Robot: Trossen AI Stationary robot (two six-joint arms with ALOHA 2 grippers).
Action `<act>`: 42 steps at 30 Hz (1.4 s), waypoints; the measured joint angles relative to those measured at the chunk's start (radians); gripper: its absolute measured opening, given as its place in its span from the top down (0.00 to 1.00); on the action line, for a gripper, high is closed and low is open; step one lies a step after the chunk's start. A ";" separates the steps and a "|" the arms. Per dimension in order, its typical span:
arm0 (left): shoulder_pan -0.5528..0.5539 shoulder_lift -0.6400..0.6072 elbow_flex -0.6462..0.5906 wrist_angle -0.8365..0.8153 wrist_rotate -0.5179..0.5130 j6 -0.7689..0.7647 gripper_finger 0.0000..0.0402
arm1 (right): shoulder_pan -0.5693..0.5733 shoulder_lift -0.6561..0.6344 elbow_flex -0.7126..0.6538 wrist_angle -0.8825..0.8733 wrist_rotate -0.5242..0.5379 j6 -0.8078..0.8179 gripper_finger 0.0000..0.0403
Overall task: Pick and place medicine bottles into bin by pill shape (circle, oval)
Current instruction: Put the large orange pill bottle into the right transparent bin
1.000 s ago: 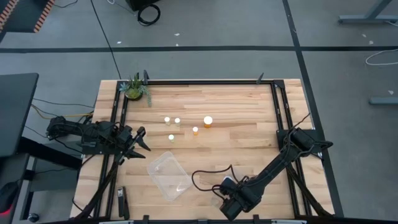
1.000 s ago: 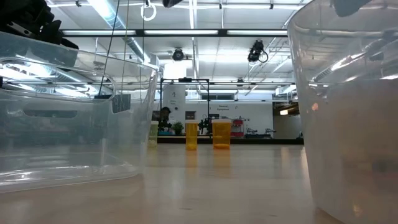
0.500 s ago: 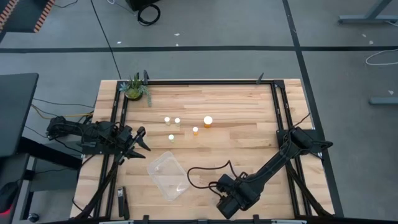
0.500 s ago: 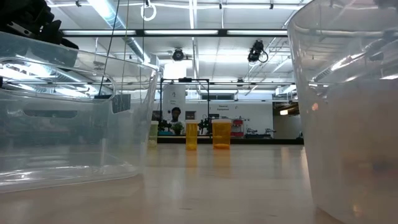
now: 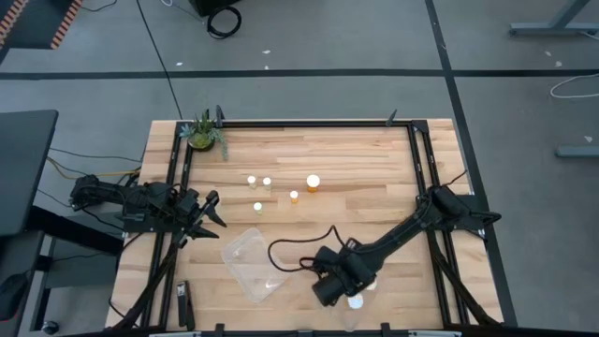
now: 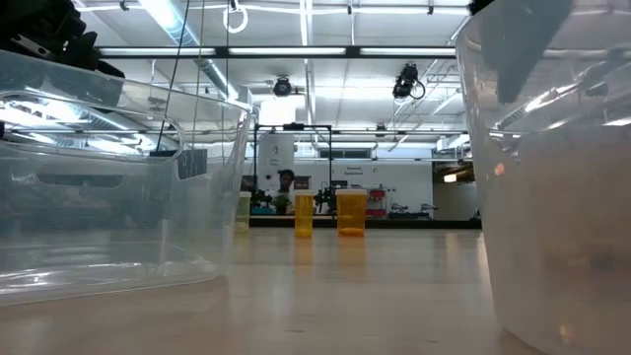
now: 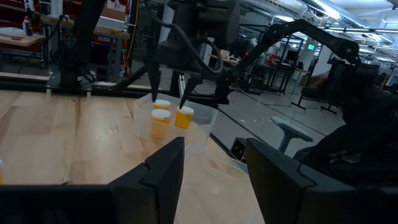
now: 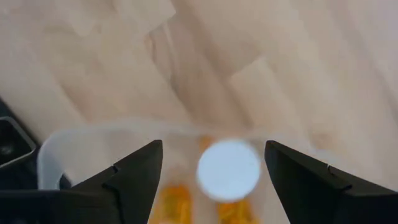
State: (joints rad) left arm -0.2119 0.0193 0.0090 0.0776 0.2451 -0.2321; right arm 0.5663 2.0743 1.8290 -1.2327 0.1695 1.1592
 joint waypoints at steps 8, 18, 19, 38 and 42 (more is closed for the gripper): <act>0.000 0.000 0.000 0.000 0.000 0.000 0.55 | -0.084 0.000 0.000 0.000 0.043 -0.180 0.30; 0.000 0.000 0.000 0.000 0.000 0.000 0.56 | -0.219 0.000 -0.001 -0.003 0.062 -0.352 0.30; 0.000 0.000 0.000 0.000 0.000 0.000 0.56 | -0.235 0.000 -0.001 -0.005 0.062 -0.365 0.30; 0.000 0.000 0.000 0.000 0.000 0.000 0.55 | -0.519 0.000 -0.001 0.016 0.066 -0.659 0.23; 0.000 0.000 0.000 0.000 0.000 0.000 0.56 | -0.577 0.000 -0.001 0.019 0.057 -0.673 0.22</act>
State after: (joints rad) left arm -0.2118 0.0194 0.0090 0.0776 0.2449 -0.2321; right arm -0.0110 2.0743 1.8278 -1.2133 0.2270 0.4862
